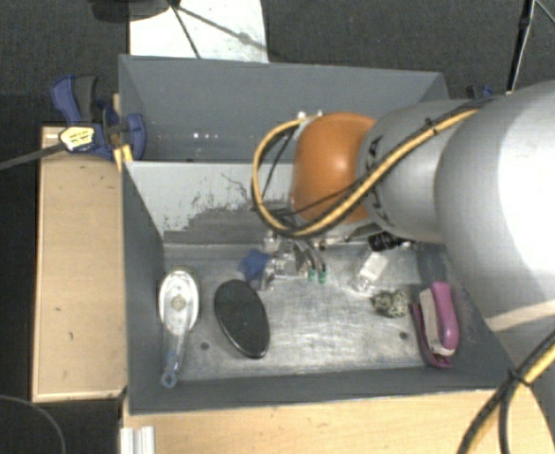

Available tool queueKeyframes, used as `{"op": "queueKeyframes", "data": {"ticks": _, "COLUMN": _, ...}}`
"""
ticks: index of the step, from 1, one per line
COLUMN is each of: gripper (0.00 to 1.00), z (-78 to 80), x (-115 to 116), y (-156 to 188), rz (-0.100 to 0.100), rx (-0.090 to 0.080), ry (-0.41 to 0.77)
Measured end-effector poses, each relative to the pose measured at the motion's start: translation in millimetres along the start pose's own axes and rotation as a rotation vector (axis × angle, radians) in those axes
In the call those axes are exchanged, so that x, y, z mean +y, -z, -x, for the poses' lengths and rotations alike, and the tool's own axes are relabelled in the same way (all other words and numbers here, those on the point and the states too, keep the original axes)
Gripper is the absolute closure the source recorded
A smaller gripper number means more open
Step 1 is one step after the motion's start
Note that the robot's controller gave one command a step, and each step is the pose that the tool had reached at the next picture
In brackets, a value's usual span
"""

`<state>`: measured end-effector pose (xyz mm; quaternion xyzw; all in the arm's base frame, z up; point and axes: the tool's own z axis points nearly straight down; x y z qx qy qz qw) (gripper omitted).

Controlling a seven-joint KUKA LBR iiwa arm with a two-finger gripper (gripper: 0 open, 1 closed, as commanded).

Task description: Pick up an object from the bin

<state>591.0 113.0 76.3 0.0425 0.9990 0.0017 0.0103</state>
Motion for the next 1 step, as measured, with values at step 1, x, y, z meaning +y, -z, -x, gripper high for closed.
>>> {"op": "queueKeyframes", "data": {"ticks": 1, "gripper": 1.0, "z": -4.3, "x": -9.4, "y": 134.3, "rz": -0.001, "rx": 0.01, "ry": -0.013}}
